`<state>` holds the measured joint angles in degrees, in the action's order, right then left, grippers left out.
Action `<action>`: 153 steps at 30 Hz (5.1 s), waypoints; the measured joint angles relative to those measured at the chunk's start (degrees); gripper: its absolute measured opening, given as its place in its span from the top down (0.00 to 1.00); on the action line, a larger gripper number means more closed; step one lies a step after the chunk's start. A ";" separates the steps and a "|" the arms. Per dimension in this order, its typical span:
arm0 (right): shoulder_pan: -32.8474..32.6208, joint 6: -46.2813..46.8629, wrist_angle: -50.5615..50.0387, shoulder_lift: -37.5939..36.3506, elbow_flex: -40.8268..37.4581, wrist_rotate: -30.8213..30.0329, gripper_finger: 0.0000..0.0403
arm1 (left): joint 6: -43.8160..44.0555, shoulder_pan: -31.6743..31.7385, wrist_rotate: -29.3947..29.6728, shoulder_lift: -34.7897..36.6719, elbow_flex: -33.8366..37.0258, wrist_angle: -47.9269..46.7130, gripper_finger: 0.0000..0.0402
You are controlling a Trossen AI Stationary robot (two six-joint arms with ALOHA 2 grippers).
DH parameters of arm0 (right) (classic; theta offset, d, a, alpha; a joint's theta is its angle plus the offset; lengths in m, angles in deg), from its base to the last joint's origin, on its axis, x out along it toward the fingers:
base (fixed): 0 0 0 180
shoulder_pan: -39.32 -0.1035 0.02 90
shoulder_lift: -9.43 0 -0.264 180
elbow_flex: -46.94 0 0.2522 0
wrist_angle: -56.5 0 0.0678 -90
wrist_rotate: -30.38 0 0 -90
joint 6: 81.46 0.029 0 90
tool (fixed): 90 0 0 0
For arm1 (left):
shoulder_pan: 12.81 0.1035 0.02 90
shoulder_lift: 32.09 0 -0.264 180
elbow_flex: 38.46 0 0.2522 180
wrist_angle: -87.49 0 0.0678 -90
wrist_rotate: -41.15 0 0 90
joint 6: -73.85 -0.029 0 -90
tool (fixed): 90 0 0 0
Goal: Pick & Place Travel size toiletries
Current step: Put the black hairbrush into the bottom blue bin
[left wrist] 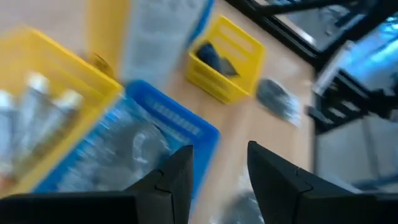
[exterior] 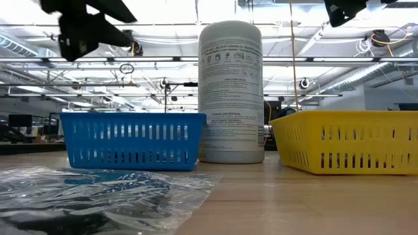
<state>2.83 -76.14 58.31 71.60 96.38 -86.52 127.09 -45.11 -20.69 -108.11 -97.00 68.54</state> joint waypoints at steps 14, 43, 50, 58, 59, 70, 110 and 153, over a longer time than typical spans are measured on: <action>0.02 0.00 -0.04 0.00 0.00 -0.01 0.68 | 17.33 -11.40 -2.88 -8.60 -0.04 4.44 0.63; 0.02 -0.39 0.00 -0.01 -0.01 0.00 0.68 | 45.17 -13.46 -12.90 -22.64 -0.04 8.58 0.63; 0.02 -0.39 0.01 -0.02 0.00 -0.02 0.68 | 43.27 -12.14 -15.30 -27.75 -0.11 17.84 0.63; 0.02 -0.39 0.02 -0.02 -0.02 -0.02 0.68 | 41.51 -10.71 -16.56 -29.34 -0.20 20.20 0.63; 0.02 -0.39 0.02 -0.02 -0.02 -0.02 0.68 | 41.25 -10.58 -16.50 -29.36 -0.20 20.20 0.63; 0.02 -0.39 0.02 -0.02 -0.02 -0.02 0.68 | 35.13 -9.44 -14.69 -29.41 -0.15 20.37 0.64; 0.02 -0.42 -0.04 -0.02 -0.02 -0.02 0.68 | 7.12 -8.67 -0.47 -17.16 -7.26 11.76 1.00; 0.13 -0.42 -0.05 -0.02 -0.02 -0.02 0.68 | -8.15 -1.79 12.11 -7.81 -7.26 -3.72 1.00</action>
<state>2.96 -76.55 58.26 71.58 96.36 -86.53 118.95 -46.90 -8.58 -115.92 -104.25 64.82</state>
